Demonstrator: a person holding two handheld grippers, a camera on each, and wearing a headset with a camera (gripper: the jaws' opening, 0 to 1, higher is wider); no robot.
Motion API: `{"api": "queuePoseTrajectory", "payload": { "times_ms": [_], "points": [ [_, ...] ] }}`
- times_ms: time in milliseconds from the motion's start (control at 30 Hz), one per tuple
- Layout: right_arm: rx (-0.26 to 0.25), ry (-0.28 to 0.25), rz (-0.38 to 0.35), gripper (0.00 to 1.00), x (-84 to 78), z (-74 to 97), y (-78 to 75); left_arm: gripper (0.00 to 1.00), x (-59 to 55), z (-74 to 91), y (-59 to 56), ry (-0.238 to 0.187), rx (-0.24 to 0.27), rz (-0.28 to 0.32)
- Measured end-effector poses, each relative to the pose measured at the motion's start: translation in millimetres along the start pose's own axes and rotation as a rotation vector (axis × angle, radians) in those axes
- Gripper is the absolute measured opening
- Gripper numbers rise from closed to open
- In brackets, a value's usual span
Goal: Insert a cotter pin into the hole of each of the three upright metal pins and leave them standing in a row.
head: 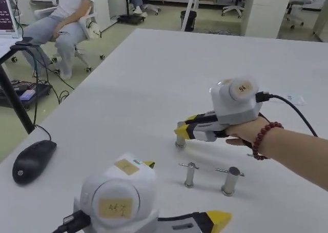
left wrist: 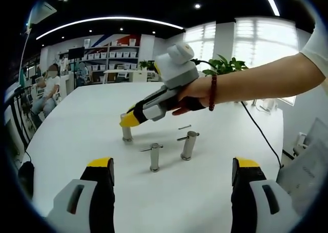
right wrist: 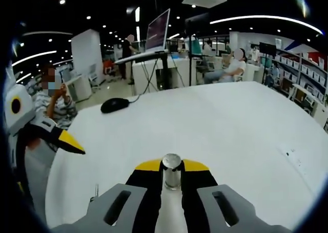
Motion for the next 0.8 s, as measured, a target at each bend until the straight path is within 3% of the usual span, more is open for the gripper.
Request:
{"api": "queuePoseTrajectory", "payload": {
  "times_ms": [800],
  "points": [
    [0.072, 0.053, 0.064, 0.13, -28.8, 73.8, 1.5, 0.9, 1.4, 4.8, 1.8, -0.026, -0.028, -0.018]
  ]
}}
Point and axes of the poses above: the centre of the closed fingertips' face, and the gripper's own axes: z roughly backward along the fingers, y roughly to its left, x roughly out of its top, the point moved 9 cm from there along z, roughly backward along the fingers, and after that the axes turned 2 degrees about -y, right-handed, at the moved point
